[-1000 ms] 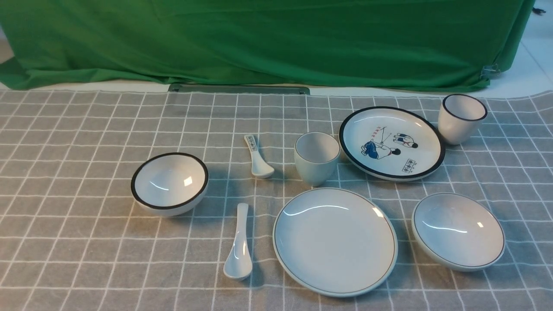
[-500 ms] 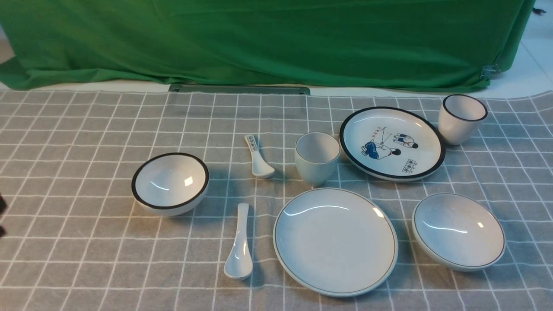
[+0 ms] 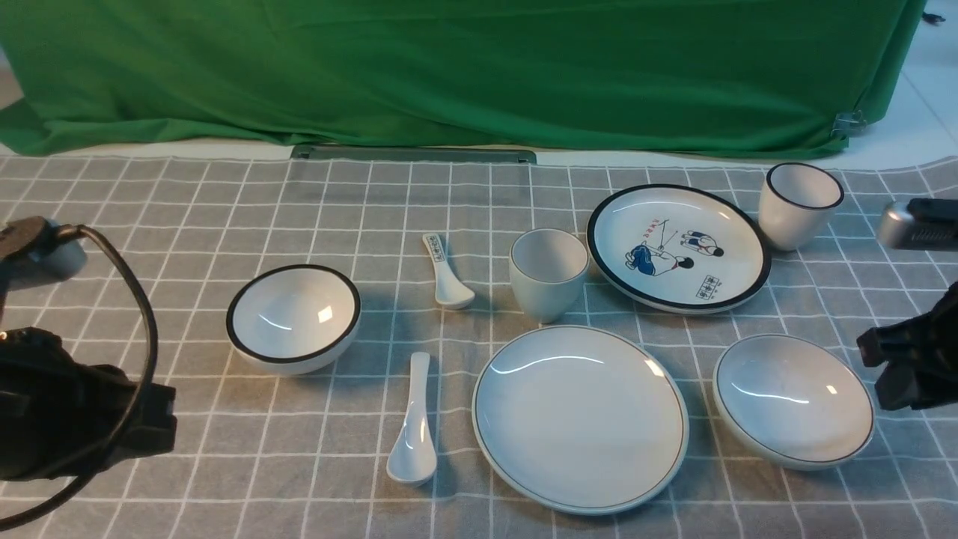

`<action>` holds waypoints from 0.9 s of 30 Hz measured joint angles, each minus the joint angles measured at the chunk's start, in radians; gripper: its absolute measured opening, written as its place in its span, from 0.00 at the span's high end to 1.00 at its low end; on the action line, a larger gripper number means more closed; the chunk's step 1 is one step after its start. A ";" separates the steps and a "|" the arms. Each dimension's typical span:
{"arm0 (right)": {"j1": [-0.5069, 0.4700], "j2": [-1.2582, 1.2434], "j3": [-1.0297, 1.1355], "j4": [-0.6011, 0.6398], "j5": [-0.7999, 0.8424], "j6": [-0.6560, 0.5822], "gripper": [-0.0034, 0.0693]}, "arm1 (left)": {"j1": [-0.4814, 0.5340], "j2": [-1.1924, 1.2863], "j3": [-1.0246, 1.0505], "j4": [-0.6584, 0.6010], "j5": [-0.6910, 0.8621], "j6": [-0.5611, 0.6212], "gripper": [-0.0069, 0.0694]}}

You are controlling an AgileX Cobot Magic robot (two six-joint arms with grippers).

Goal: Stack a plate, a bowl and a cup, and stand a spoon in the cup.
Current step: Use the right arm to grab a blue rice bowl, then use the right arm to put the blue rice bowl into the blue large plate in the middle

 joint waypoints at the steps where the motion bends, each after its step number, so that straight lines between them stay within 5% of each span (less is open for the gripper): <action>1: -0.020 0.060 -0.025 -0.001 -0.005 0.005 0.44 | 0.000 0.000 0.000 -0.006 0.010 0.000 0.91; 5: -0.037 0.162 -0.081 -0.004 -0.016 0.008 0.32 | 0.000 0.000 0.000 -0.014 0.020 0.000 0.91; 11: -0.037 0.306 -0.129 0.015 -0.042 0.008 0.34 | 0.000 0.000 0.000 -0.015 0.020 0.000 0.91; 13: -0.037 0.339 -0.132 0.023 -0.040 0.006 0.38 | 0.000 0.000 0.000 -0.015 0.019 0.000 0.91; 18: -0.037 0.332 -0.146 0.099 -0.012 -0.052 0.80 | 0.000 0.000 0.000 -0.015 0.011 0.000 0.91; 27: 0.108 0.202 -0.250 0.179 0.027 -0.085 0.85 | 0.000 0.000 0.000 -0.017 -0.008 0.000 0.91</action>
